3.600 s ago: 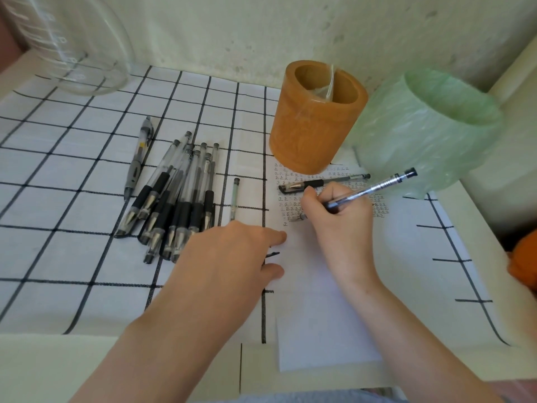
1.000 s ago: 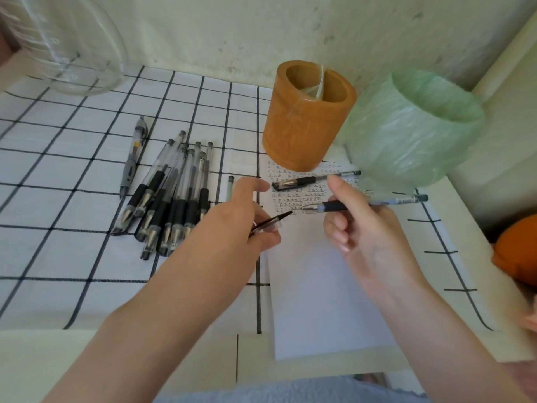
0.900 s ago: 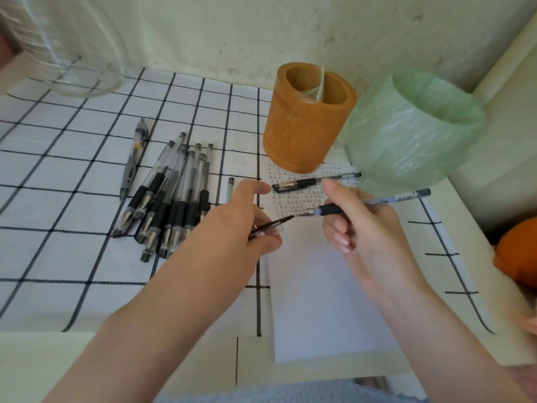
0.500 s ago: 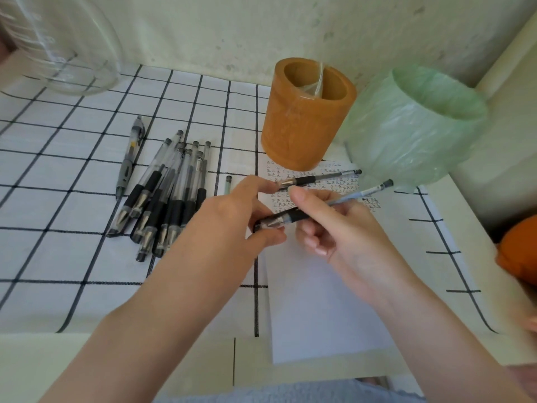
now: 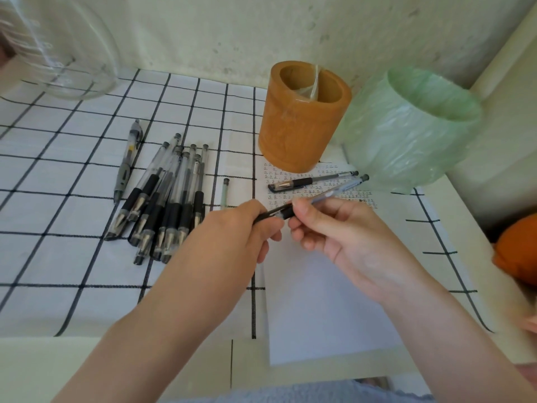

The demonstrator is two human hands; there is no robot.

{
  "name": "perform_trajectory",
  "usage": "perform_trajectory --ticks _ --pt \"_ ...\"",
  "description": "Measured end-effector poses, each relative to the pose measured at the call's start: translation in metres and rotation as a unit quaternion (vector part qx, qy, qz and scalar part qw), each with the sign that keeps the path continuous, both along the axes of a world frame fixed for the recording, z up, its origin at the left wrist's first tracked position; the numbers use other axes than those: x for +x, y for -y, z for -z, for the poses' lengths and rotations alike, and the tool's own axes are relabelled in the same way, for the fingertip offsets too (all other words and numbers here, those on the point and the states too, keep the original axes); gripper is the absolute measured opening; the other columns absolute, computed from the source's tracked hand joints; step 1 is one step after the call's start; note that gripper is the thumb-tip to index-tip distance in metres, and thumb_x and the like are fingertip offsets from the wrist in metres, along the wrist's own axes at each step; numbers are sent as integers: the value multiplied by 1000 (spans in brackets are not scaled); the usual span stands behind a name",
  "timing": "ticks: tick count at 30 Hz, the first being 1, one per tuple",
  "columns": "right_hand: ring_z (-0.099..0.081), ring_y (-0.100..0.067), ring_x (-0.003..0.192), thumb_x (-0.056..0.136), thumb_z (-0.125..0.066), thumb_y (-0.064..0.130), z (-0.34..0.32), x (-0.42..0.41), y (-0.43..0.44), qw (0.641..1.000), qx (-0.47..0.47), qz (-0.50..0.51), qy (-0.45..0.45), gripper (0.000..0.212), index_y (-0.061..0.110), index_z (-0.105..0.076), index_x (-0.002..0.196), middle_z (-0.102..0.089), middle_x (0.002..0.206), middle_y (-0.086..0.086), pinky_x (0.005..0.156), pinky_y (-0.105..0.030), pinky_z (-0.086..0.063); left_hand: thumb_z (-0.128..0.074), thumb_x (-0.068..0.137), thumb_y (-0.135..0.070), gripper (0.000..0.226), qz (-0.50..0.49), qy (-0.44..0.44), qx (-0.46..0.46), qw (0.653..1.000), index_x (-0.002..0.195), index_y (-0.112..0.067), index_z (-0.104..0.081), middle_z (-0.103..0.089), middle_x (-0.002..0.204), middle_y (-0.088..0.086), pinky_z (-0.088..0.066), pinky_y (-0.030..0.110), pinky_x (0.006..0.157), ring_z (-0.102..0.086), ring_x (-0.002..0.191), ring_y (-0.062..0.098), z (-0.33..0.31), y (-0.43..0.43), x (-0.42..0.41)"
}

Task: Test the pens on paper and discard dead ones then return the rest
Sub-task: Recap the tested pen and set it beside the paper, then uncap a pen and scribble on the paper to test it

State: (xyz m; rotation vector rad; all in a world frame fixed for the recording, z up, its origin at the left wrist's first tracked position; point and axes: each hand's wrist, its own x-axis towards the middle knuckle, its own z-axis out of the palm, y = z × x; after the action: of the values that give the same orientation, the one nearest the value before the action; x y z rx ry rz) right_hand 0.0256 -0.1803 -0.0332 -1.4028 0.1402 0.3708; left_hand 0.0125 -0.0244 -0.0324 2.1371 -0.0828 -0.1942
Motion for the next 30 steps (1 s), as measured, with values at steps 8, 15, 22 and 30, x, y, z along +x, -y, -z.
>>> perform_trajectory --ticks 8,15,22,30 --pt "-60 -11 53 70 -64 15 5 -3 -4 1000 21 -3 -7 16 0 -66 77 -66 60 -5 50 -17 -47 -48 91 -28 23 -2 13 -5 1000 73 -19 -59 -46 45 -6 -35 21 50 -44 46 9 7 -1 -3" --pt "-58 -11 52 73 -64 20 5 -4 -11 1000 15 6 -3 22 -2 -63 76 -64 59 -5 50 -18 -47 -41 91 -35 27 -9 -11 -5 1000 72 -24 -57 -50 42 -13 -31 16 43 -43 39 5 6 -2 -6" --pt "-65 -14 53 87 -63 29 5 16 -3 991 -49 126 -16 31 0 -68 77 -70 64 -9 47 -19 -50 -19 80 -65 52 -70 57 234 968 90 -22 -47 -60 69 -2 -54 37 63 -62 64 19 -3 -7 -6" --pt "-62 -14 49 96 -53 23 8 27 15 985 -110 128 -30 33 -9 -63 97 -71 76 -20 41 -20 -46 -33 90 -56 36 -73 50 435 896 92 -21 -41 -44 62 -7 -33 19 44 -46 54 12 1 -16 -12"
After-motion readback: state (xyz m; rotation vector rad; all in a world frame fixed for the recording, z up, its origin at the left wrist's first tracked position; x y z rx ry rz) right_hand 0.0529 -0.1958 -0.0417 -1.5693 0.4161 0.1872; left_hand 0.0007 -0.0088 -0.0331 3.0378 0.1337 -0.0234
